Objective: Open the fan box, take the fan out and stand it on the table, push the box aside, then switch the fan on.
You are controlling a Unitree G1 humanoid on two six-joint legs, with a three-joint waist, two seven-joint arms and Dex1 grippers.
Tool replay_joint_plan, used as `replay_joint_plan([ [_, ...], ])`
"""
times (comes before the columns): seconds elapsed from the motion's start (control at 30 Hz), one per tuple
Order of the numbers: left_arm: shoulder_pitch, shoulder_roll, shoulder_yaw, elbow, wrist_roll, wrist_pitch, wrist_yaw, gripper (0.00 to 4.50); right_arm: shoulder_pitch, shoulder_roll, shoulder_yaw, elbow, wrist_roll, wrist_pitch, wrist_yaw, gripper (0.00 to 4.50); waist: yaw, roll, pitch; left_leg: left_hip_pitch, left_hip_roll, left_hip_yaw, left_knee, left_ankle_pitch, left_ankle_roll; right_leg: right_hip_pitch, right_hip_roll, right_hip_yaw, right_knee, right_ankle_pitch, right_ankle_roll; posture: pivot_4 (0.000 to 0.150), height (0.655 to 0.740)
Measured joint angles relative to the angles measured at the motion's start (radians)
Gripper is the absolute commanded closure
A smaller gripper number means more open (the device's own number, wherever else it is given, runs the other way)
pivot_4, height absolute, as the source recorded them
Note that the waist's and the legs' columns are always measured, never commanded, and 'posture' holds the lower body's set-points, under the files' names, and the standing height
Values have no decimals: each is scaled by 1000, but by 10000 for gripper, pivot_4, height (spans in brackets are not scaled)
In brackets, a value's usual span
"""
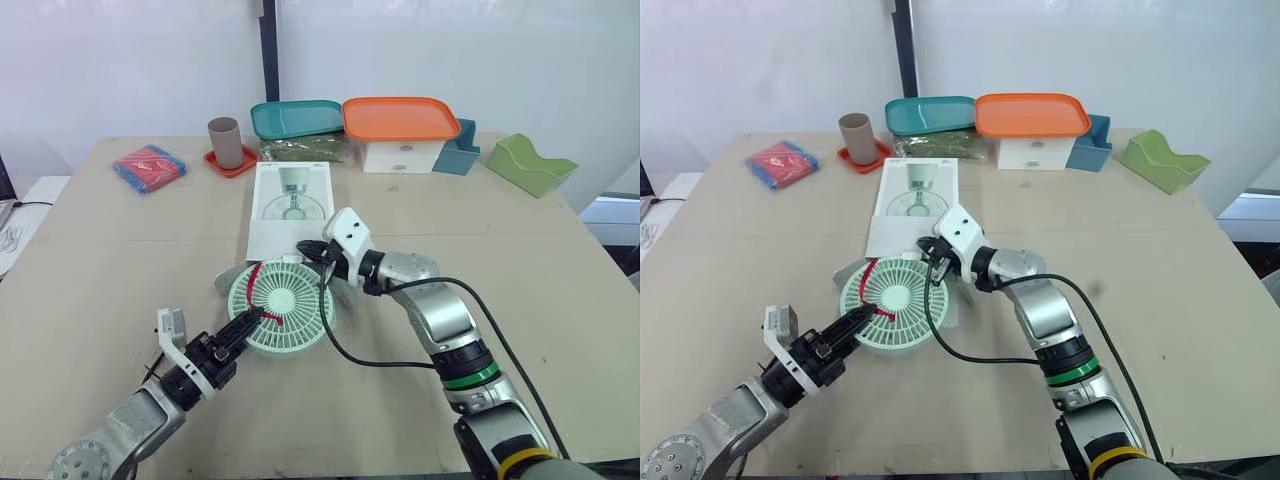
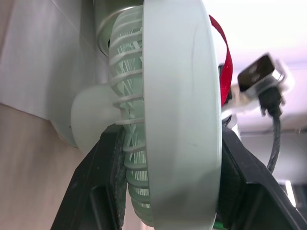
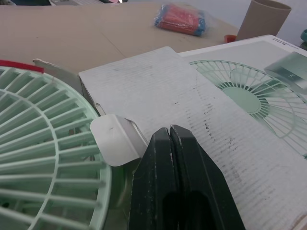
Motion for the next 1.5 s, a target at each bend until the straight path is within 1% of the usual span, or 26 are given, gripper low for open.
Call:
replay_joint_plan([
  [0.13, 56, 11, -7, -42, -11, -16, 4, 27055, 0, 0, 1, 0, 0, -2, 1, 45000, 0, 0, 0, 0, 0, 0, 0, 0, 0, 0, 0, 0, 0, 0, 0, 1500, 7400],
  [0.23, 58, 31, -14, -46, -29, -14, 3, 27055, 0, 1, 4, 0, 0, -3, 1, 45000, 3, 0, 0, 0, 0, 0, 0, 0, 0, 0, 0, 0, 0, 0, 0, 1500, 7400],
  [0.37, 24, 125, -41, -29, -25, 31, -25, 27055, -2, 8, 15, 3, 0, -10, 3, 45000, 6, 0, 0, 0, 0, 0, -1, 0, 0, 0, 0, 0, 0, -1, 0, 1500, 7400],
  [0.53, 23, 164, -52, -21, -4, 40, -54, 27055, -2, 9, 15, 3, 0, -13, 3, 45000, 6, 0, 0, 1, 0, 0, -2, 0, 0, 0, 0, 0, 0, -1, -1, 1500, 7400],
  [0.6, 25, 167, -63, -20, -1, 39, -58, 17221, -2, 9, 15, 3, 0, -12, 3, 45000, 6, 0, 0, 1, 0, 0, -2, 0, 0, 0, 0, 0, 0, -1, -1, 1500, 7400],
  [0.63, 26, 172, -69, -19, 0, 40, -60, 14645, -2, 9, 15, 3, 0, -12, 2, 45000, 6, 0, 0, 1, 0, 0, -2, 0, 0, 0, 0, 0, 0, -1, -1, 1500, 7400],
  [0.73, 43, 190, -76, -15, 3, 43, -66, 3831, -2, 9, 15, 3, 0, -12, 1, 45000, 5, 0, 0, 1, 0, 1, -3, 0, 0, 0, 0, 0, 0, -1, -1, 1500, 7400],
  [0.77, 47, 199, -76, -15, 4, 43, -72, 1314, -2, 9, 15, 3, 0, -12, 1, 45000, 5, 0, 0, 1, 1, 0, -3, 0, 0, 0, 0, 0, 0, -1, -2, 1500, 7400],
  [0.8, 52, 215, -75, -16, 5, 45, -78, 492, -2, 9, 15, 3, 0, -13, 1, 45000, 5, 0, 0, 1, 1, 0, -3, 0, 0, 0, 1, 0, 0, -1, -2, 1500, 7400],
  [0.87, 66, 242, -68, -23, 14, 55, -95, 492, -2, 9, 15, 4, 0, -14, 0, 45000, 5, 0, 0, 2, 1, 1, -4, 0, 0, 0, 1, 0, 0, -2, -2, 1500, 7400],
  [1.03, 122, 358, -12, -40, 72, 82, -159, 492, -5, 9, 9, 15, 2, -28, 2, 45000, 5, 0, 0, 2, 1, 1, -5, 0, 0, 0, 1, -1, 0, -2, -3, 1500, 7400],
  [1.13, 137, 435, 41, -53, 138, 104, -240, 492, -10, 8, 0, 27, 9, -35, 8, 45000, 4, -1, 0, 2, 2, 1, -5, 0, 0, -1, 2, -1, 0, -2, -3, 1500, 7400],
  [1.17, 148, 479, 89, -64, 166, 110, -296, 492, -13, 3, -9, 34, 14, -40, 12, 45000, 4, -1, 0, 2, 3, 1, -5, 0, 0, -1, 3, -1, 0, -2, -4, 1500, 7400],
  [1.23, 150, 486, 154, -72, 172, 102, -344, 492, -16, -4, -17, 42, 21, -46, 19, 45000, 3, 1, 1, 2, 3, 2, -6, 0, 0, -1, 2, -1, 0, -3, -4, 1500, 7400],
  [1.3, 175, 521, 228, -109, 248, 88, -435, 492, -17, -14, -27, 52, 36, -56, 38, 45000, 2, -1, 2, 2, 4, 2, -7, 0, 0, -1, 4, -1, -1, -4, -5, 1500, 7400],
  [1.37, 239, 584, 277, -152, 437, 52, -570, 492, -17, -29, -34, 53, 52, -63, 61, 45000, -3, 1, 3, 2, 5, 3, -9, 0, 0, -2, 4, 0, -1, -4, -6, 1500, 7400],
  [1.4, 254, 589, 282, -157, 490, 37, -603, 492, -16, -33, -39, 53, 57, -66, 69, 45000, -4, 3, 3, 2, 5, 3, -9, 0, 0, -3, 4, 0, -2, -5, -6, 1500, 7400],
  [1.43, 282, 604, 282, -169, 639, -32, -682, 492, -13, -40, -45, 52, 67, -69, 79, 45000, -4, 3, 4, 2, 5, 3, -10, 0, 0, -3, 4, 0, -2, -5, -7, 1500, 7400],
  [1.47, 294, 616, 279, -170, 746, -92, -727, 492, -10, -45, -47, 49, 73, -71, 84, 45000, -3, 4, 4, 1, 6, 3, -11, 0, 0, -3, 5, 0, -3, -5, -7, 1500, 7400],
  [1.5, 296, 617, 278, -169, 785, -118, -742, 492, -9, -46, -47, 48, 74, -72, 87, 45000, -3, 4, 4, 1, 6, 3, -11, 0, 0, -3, 5, -1, -3, -5, -7, 1500, 7400],
])
